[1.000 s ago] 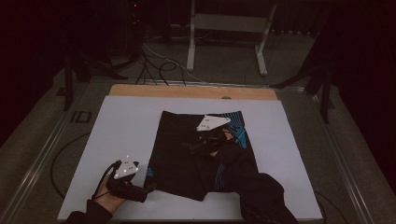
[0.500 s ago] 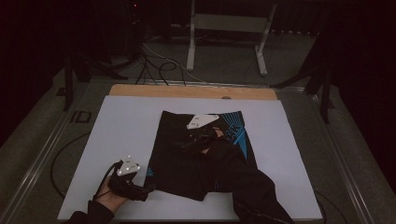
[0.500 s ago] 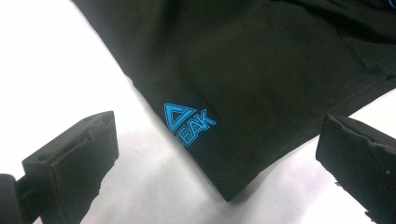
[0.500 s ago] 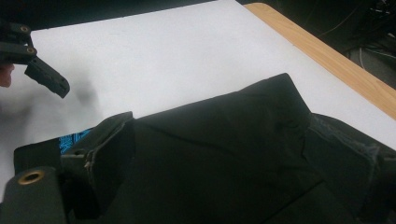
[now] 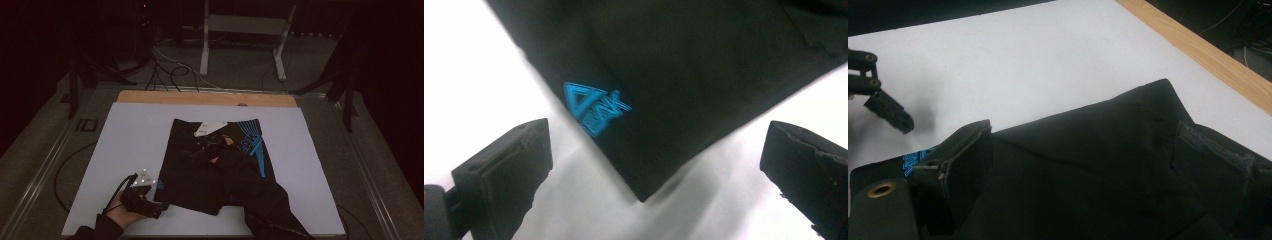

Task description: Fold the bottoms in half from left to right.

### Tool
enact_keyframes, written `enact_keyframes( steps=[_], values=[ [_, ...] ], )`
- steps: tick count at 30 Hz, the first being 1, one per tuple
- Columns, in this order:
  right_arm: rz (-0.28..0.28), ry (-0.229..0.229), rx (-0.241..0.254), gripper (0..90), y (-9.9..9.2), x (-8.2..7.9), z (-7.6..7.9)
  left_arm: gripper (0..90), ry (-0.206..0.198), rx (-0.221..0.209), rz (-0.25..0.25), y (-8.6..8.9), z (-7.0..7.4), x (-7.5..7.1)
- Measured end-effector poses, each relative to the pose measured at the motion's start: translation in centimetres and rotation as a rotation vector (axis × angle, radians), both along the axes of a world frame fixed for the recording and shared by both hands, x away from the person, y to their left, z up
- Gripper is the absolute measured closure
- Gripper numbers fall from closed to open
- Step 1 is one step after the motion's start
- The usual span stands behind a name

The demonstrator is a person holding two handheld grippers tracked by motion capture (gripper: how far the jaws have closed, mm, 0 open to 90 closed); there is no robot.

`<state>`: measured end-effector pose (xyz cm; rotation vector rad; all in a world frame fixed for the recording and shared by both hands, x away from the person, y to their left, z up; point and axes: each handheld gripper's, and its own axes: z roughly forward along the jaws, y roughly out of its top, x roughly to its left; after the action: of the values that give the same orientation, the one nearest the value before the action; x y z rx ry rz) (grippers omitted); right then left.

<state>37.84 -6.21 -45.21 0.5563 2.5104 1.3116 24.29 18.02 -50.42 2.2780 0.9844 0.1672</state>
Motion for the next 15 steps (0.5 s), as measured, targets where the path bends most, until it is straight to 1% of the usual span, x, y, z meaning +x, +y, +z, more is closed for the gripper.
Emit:
enact_keyframes(
  steps=[3, 5, 6, 7, 8, 9, 10, 12, 13, 15],
  values=[
    [0.002, 0.003, -0.007, 9.9, 0.3, 0.2, -0.2, 9.2, -0.003, 0.001, -0.004, -0.1, 0.1, -0.1],
    [0.005, 0.004, -0.01, 9.9, 0.5, 0.4, -0.3, 15.7, -0.002, 0.001, -0.003, 0.0, 0.0, -0.1],
    [0.004, 0.004, -0.015, 9.9, 0.5, 0.4, -0.3, 16.7, 0.001, 0.006, -0.011, 0.1, 0.0, -0.1],
    [0.005, 0.009, -0.011, 9.9, 0.6, 0.5, -0.4, 20.9, -0.002, 0.011, -0.016, 0.0, 0.0, -0.1],
    [0.004, 0.01, -0.011, 9.9, 0.7, 0.6, -0.4, 22.8, -0.004, 0.02, -0.016, 0.0, -0.1, -0.1],
    [0.004, 0.01, -0.011, 9.9, 0.7, 0.6, -0.4, 25.6, -0.004, 0.02, -0.016, 0.0, -0.1, -0.1],
    [0.004, 0.011, -0.016, 9.9, 0.9, 0.8, -0.5, 28.8, -0.004, 0.019, -0.027, 0.0, -0.1, -0.2],
    [0.004, 0.014, -0.013, 9.9, 1.0, 0.9, -0.6, 31.7, -0.007, 0.039, -0.038, -0.2, -0.4, -0.4],
    [0.006, 0.015, -0.013, 9.9, 1.1, 0.9, -0.7, 33.5, -0.015, 0.045, -0.043, -0.2, -0.4, -0.4],
    [0.009, 0.018, -0.012, 9.9, 1.2, 0.9, -0.7, 37.1, -0.019, 0.054, -0.03, -0.2, -0.4, -0.4]
  ],
)
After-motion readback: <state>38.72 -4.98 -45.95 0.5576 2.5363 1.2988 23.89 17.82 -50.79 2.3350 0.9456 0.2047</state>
